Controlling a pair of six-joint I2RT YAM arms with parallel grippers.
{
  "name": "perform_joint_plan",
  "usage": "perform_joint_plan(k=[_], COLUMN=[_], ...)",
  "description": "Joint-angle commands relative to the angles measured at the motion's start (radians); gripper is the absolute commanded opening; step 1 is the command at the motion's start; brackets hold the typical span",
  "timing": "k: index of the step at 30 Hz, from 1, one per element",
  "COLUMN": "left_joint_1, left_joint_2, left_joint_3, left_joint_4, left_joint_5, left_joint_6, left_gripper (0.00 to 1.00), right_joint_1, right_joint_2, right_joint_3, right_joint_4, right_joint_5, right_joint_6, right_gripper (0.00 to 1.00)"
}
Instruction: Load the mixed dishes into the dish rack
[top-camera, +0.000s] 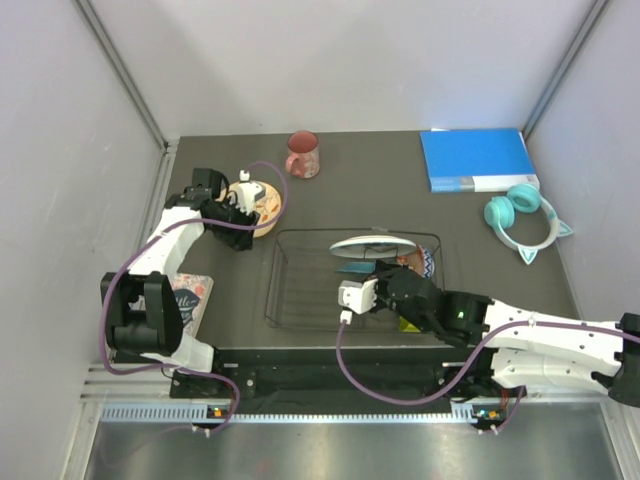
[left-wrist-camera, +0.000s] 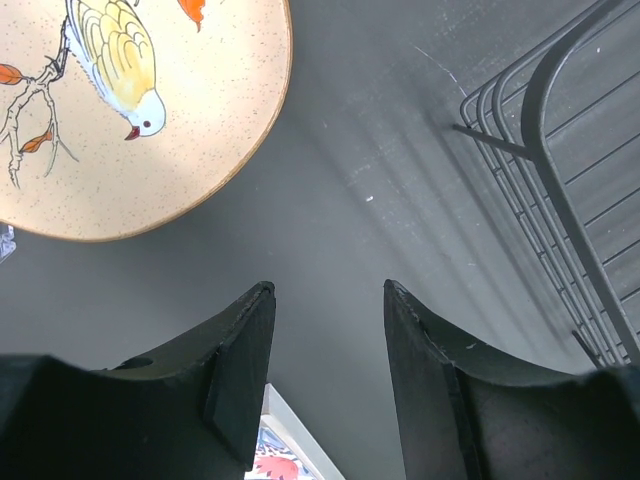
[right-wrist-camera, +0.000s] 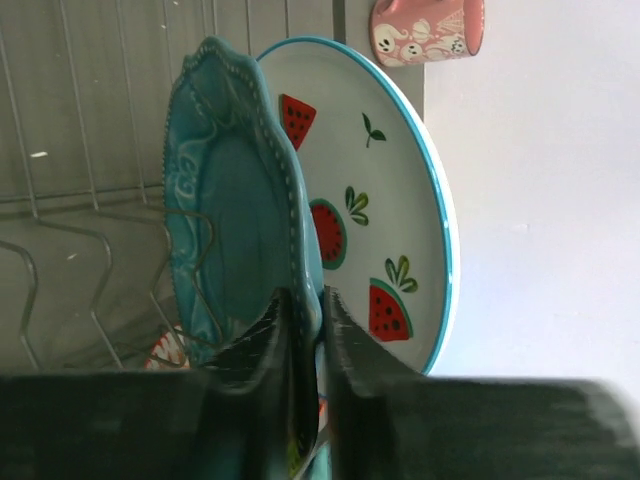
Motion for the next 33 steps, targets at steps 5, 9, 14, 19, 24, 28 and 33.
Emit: perform_joint_plan(k=[5, 9, 14, 19, 24, 28, 33], left_joint_1=[0.017, 0.017, 0.017, 0.017, 0.017, 0.017, 0.025], left_joint_2=[-0.008, -0.003, 0.0, 0.012, 0.003, 0.034, 0.182], left_joint_3=[0.0, 0.005, 0.02, 0.049, 0.068, 0.118, 0.271], left_joint_4=[0.033, 0.033, 0.036, 0.027, 0.059, 0.125, 0.139], left_joint_5=[0.036, 0.039, 0.039, 0.041, 0.016, -0.048, -0.106], left_joint_6=[0.014, 0.01, 0.001, -0.003, -0.033, -0.019, -0.007], left_gripper=[0.53, 0.53, 0.53, 0.53, 0.53, 0.54, 0.53], right_joint_1=[-0.015, -0.013, -0.012, -0.01, -0.001, -0.003, -0.004], right_joint_2=[-0.004, -0.011, -0.046, -0.039, -0.005, 0.074, 0.246], right_joint_3=[0.078, 0.093, 0.155, 0.259, 0.445, 0.645, 0.852], right_joint_4=[-0.018, -0.052, -0.092, -0.162, -0.251, -0.299, -0.348], right_joint_5=[0.053, 0.068, 0.067, 0.084, 0.085, 0.107, 0.148], right_joint_6=[0.055, 0.067, 0.096, 0.136, 0.303, 0.4, 0.463], right_gripper=[0.27, 0.57, 0.78, 1.0, 1.0, 1.0, 1.0])
